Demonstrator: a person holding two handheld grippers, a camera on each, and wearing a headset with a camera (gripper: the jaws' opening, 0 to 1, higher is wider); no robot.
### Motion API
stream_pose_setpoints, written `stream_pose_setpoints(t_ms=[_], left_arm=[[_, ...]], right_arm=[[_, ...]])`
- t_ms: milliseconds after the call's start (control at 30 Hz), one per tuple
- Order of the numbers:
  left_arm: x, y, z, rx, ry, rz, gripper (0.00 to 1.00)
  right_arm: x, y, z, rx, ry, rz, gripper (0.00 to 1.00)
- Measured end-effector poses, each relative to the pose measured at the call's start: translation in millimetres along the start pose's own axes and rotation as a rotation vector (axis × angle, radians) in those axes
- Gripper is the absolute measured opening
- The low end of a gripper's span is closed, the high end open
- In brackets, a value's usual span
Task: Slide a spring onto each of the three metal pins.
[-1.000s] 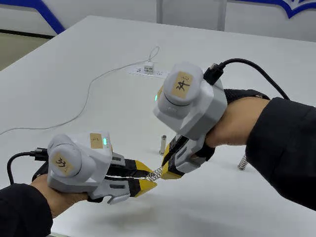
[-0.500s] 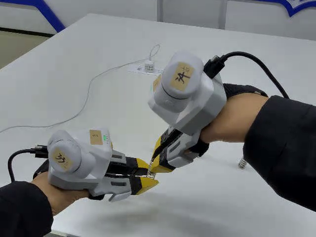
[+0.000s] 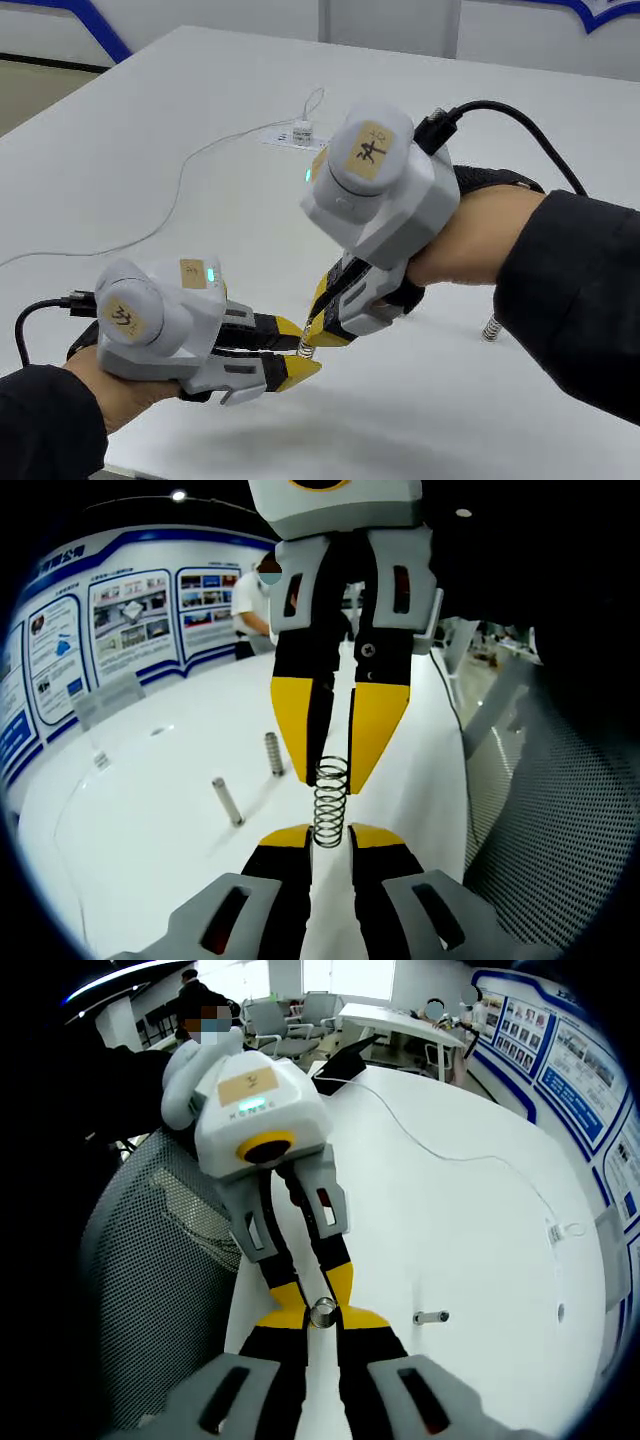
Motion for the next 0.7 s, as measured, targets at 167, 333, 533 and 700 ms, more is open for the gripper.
stream_pose_setpoints(t_ms=[167,333,533,700], left_arm=[[0.5,-0.4,3.5,0.015,0.019,0.001,0.18],[1.6,-0.3,7.1,0.028,0.038,-0.001,0.22],[3.0,-0.1,12.8,0.050,0.068,-0.003,0.27],[3.8,-0.2,16.4,0.064,0.087,-0.003,0.30]], right_arm=[[4.9,-2.1,-5.5,-0.007,-0.011,0.002,0.11],[12.4,-5.4,-10.2,-0.020,-0.024,0.002,0.11],[26.8,-9.0,-21.8,-0.040,-0.061,-0.001,0.11],[35.4,-12.8,-34.3,-0.059,-0.087,-0.001,0.11]])
Point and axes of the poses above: the centre of the closed fingertips' face, and the gripper's own axes: x roughly backward along the fingers, z roughly to its left, y roughly out of its top, the point moved 4 cm from there along x, roughly backward along the fingers, and after that the axes turned 14 degrees about y, right-handed, at the moved point
